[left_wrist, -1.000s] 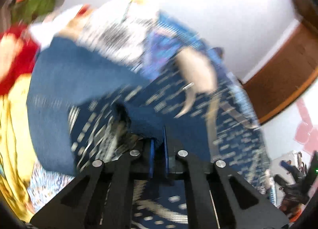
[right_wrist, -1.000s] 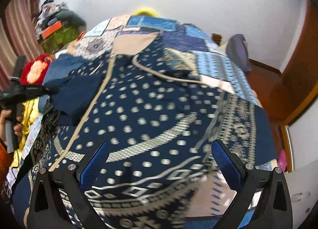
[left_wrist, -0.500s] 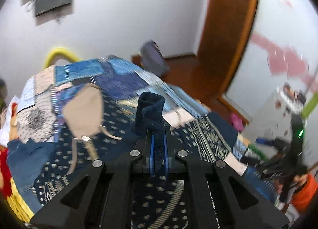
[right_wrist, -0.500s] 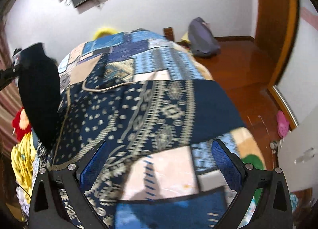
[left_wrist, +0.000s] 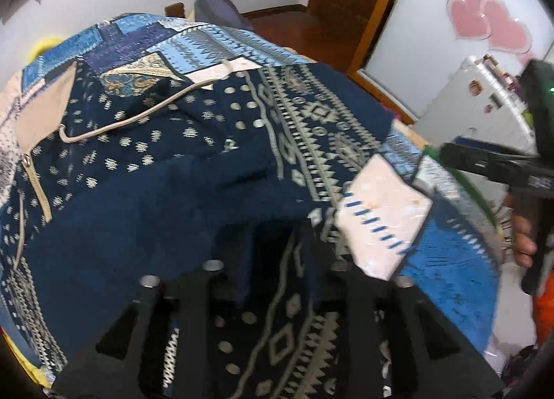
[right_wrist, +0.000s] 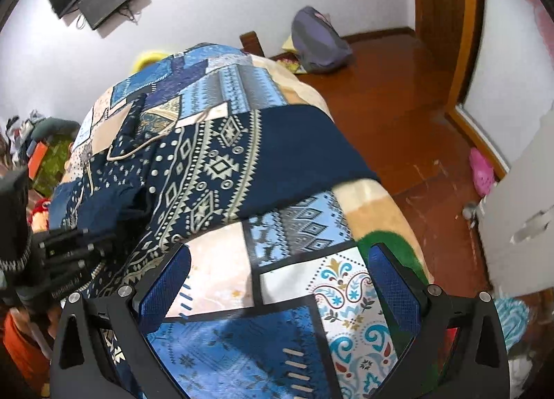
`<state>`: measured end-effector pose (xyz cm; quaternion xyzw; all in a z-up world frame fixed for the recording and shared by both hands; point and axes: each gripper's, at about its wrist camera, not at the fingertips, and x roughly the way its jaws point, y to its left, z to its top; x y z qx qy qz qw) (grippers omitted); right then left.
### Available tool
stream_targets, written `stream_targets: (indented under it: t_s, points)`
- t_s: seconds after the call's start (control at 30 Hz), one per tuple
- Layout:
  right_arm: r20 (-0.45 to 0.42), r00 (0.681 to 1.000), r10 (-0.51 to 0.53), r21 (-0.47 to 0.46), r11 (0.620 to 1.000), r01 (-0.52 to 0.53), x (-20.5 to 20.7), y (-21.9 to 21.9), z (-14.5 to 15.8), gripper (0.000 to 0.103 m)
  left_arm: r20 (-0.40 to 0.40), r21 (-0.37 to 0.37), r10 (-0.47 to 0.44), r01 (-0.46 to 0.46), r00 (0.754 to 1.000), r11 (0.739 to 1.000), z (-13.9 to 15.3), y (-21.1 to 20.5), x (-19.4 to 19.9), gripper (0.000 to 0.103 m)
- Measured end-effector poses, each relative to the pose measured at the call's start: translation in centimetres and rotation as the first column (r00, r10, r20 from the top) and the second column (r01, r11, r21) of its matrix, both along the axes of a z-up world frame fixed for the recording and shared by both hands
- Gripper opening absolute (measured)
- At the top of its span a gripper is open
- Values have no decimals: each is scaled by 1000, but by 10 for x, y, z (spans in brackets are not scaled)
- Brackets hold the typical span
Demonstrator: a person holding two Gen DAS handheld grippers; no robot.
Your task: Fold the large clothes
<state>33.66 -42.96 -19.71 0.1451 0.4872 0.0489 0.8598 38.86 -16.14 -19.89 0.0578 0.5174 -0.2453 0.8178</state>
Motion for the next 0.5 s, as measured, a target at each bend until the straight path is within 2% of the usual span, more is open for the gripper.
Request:
stream_targets:
  t_s: [0.1,0.17,0.27,0.37,0.43,0.5]
  points:
    - [-25,1000,-18,48,999,19,10,-10,-7,102,48,-55,17,-14,999,998,21,9,-5,52]
    - [-43,998,-39,82,996,43,19,-18,-12,101,108,-60,54,-48,993,997,39,22,-7,56]
    - [-68,996,-62,132,989,71,37,-28,-22,99,210,-9,124,-125,970,992,59,44,-8,61]
    - [-118,989,-91,187,976,112,58,-35,-38,91,315,73,178,-211,932,975,70,69,-9,66]
    - [-153,983,-97,217,968,129,70,-37,-48,78,340,99,209,-256,917,962,71,86,-8,67]
    - [-188,975,-119,244,956,164,81,-39,-62,76,332,100,243,-290,912,952,68,108,-5,68]
